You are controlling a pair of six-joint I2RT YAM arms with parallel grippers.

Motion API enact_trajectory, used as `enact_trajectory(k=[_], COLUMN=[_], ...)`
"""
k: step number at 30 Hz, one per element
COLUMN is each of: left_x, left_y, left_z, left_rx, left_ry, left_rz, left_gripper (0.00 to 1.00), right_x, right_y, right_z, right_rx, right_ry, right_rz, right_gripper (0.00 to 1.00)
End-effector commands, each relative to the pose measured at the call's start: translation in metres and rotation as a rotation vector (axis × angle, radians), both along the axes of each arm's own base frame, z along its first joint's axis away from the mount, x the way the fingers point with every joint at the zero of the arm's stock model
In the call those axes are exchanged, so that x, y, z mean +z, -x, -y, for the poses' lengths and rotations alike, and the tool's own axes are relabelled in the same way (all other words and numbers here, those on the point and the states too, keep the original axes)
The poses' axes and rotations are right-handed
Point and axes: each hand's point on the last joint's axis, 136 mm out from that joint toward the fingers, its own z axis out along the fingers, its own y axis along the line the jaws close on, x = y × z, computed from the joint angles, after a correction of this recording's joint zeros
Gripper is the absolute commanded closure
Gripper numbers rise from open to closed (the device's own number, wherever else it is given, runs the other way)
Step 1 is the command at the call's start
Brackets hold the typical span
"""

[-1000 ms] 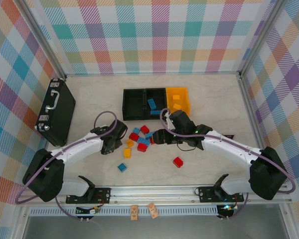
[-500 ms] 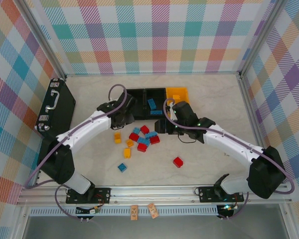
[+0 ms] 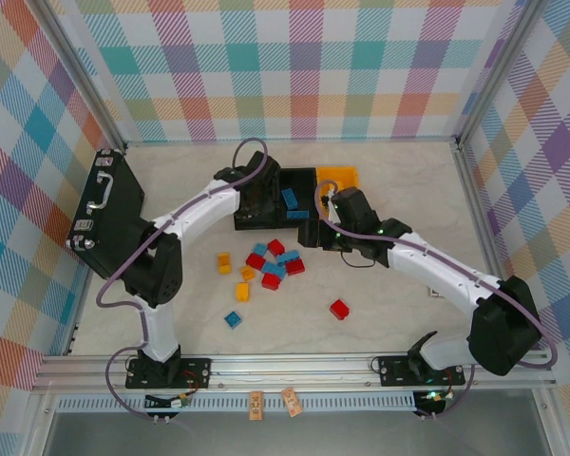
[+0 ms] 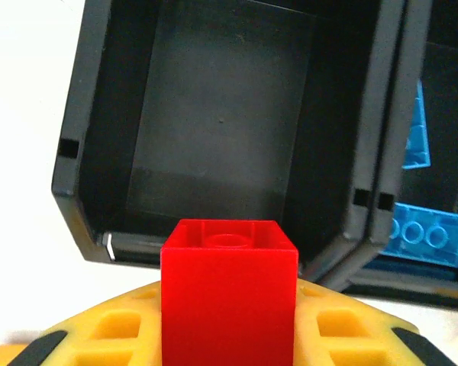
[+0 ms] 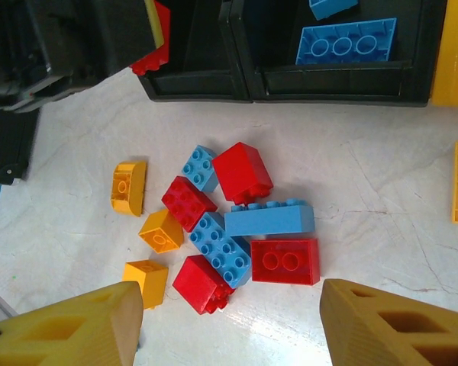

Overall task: Sort the legos into containers by color
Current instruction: Place the lego in the container.

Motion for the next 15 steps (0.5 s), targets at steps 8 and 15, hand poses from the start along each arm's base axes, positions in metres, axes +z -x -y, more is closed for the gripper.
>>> enact_trajectory(k=[8,15], left_x=[-0.018,-0.032], left_y=[-0.025,-0.033], left_z=[-0.007,-0.004], left_rx=[-0.002,-0.003], left_ry=[-0.029,-0.045], left_rz=[-0.049,-0.064], left_gripper=[0.73,0.72], right_x=[-0.003,-0.006], right_y=[0.006,0.008], right_z=[0.008,0.01], right_rx=[-0.029,-0.031], right_ry=[-0.005,0.001], right_rz=[-0.02,-0.024], right_gripper=[0.37,0.37])
